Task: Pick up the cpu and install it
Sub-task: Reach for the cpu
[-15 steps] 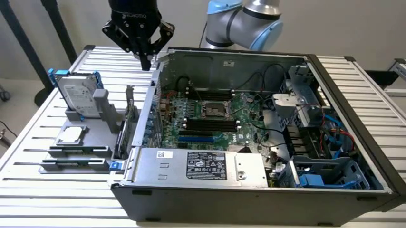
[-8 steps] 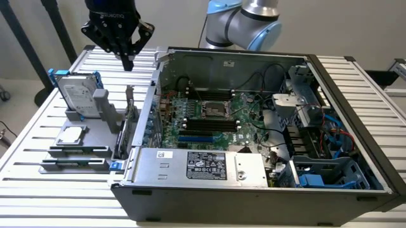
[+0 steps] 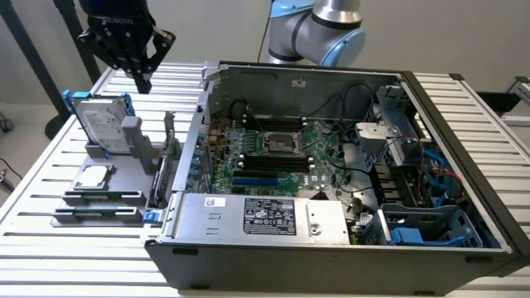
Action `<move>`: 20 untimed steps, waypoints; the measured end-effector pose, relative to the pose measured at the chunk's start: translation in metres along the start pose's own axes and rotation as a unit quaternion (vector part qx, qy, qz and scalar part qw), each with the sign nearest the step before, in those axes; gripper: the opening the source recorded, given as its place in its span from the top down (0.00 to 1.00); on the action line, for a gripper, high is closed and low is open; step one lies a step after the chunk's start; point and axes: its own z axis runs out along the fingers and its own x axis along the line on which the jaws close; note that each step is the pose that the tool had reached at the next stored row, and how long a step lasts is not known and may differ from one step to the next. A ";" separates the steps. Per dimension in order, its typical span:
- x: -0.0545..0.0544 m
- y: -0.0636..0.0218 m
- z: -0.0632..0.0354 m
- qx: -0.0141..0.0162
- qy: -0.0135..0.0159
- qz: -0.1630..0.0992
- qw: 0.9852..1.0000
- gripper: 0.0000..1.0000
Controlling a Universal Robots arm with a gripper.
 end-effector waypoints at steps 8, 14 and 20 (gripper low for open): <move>0.036 -0.0027 0.0055 0.004 0.000 0.000 1.000 0.89; 0.064 -0.0047 0.0104 0.007 0.000 0.000 1.000 0.89; 0.091 -0.0067 0.0166 0.008 -0.001 0.000 1.000 0.89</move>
